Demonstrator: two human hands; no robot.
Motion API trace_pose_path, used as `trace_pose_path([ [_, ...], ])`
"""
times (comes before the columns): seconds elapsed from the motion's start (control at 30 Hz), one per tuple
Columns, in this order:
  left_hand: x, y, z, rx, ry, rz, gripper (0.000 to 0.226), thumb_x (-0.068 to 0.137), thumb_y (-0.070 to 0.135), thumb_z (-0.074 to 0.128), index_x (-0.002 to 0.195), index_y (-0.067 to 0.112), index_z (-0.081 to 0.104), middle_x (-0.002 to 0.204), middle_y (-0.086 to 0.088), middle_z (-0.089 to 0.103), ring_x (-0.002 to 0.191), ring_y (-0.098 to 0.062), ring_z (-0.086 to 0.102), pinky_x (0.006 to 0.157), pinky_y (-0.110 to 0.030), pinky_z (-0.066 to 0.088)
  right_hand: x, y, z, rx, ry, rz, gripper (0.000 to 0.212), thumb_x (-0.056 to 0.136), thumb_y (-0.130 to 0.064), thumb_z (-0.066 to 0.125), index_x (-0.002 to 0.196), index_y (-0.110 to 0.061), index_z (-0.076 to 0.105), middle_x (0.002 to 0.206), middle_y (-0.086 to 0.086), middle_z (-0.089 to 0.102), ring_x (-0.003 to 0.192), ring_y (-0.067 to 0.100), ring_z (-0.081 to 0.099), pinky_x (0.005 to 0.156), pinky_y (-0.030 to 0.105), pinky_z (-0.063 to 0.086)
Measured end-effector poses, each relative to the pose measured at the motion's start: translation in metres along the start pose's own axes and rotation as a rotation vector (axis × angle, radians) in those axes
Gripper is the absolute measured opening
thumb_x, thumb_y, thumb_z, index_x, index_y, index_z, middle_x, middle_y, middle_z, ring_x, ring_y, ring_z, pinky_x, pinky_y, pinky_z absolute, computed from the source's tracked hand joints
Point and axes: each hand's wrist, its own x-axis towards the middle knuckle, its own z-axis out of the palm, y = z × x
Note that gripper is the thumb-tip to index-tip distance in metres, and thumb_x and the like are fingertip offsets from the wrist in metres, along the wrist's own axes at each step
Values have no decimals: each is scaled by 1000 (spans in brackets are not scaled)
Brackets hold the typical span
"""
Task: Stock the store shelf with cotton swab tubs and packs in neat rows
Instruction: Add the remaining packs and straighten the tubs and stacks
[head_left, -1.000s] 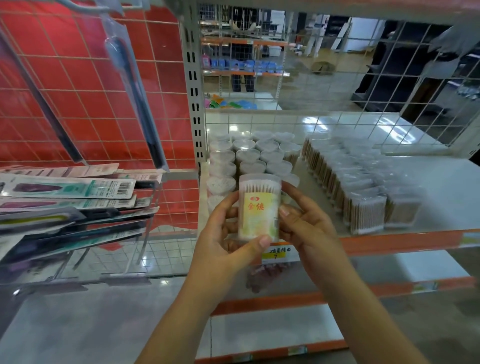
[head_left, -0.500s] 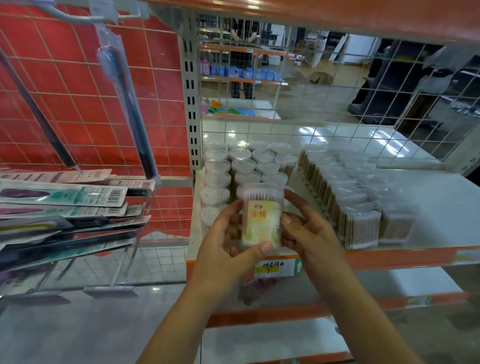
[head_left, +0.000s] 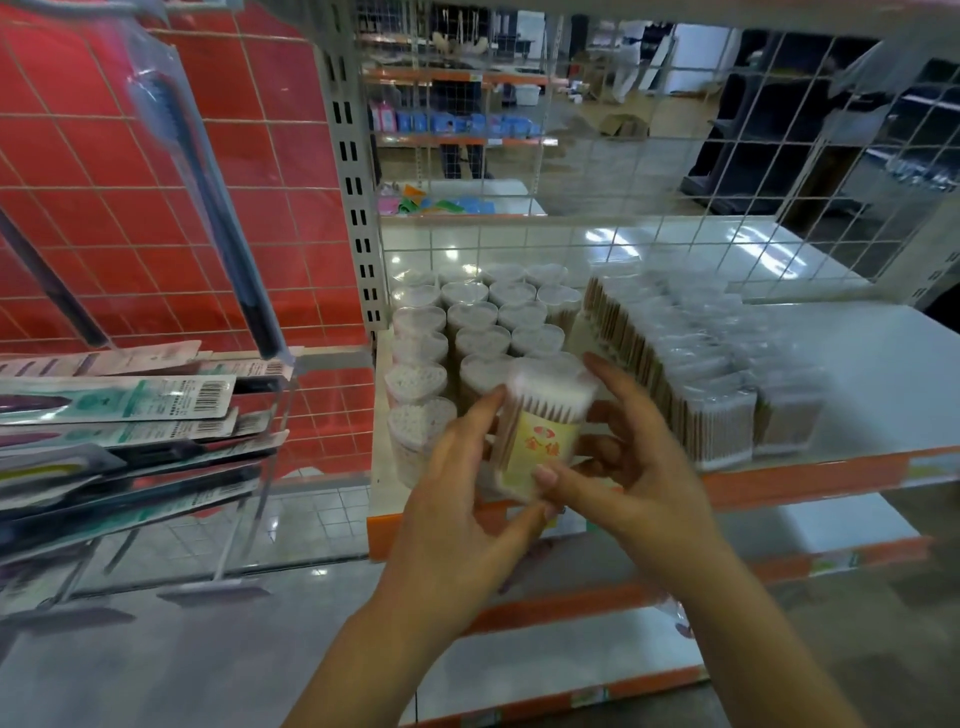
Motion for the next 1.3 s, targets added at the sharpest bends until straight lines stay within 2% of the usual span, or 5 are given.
trace_pose_path([
  [0.3,20,-26,-14,425,221,216,38,81,33,51,110,12,64,109,8,51,104,-7,46,92,-5,31,16,27,-33,-213,186,-74,74,65,-23,80,118,-50,37,111,-36,52,101,-1,56,77,14,49],
  [0.67,21,-59,-34,755,284,250,29,81,17,48,85,2,72,89,-14,66,88,-19,48,81,-19,34,21,90,-19,-113,121,75,71,74,3,71,114,-45,37,114,-10,51,107,18,56,80,34,54],
  [0.9,21,-64,-33,782,283,263,29,81,17,48,82,3,74,87,-10,68,87,-17,50,81,-16,33,18,103,-13,-163,137,65,77,74,-3,73,127,-40,31,114,-6,54,102,-3,56,74,16,53],
  [1.07,21,-63,-32,764,298,271,27,81,16,50,83,2,73,87,-10,68,87,-16,50,80,-17,35,18,108,-14,-226,157,33,77,74,-8,75,125,-45,31,124,1,52,111,10,55,85,34,54],
  [1.3,27,-52,-35,719,218,200,35,82,25,47,92,3,73,94,-12,67,88,-19,53,78,-18,36,17,99,-13,-290,245,-186,60,77,-39,60,131,-34,36,132,-1,42,122,4,43,95,10,36],
])
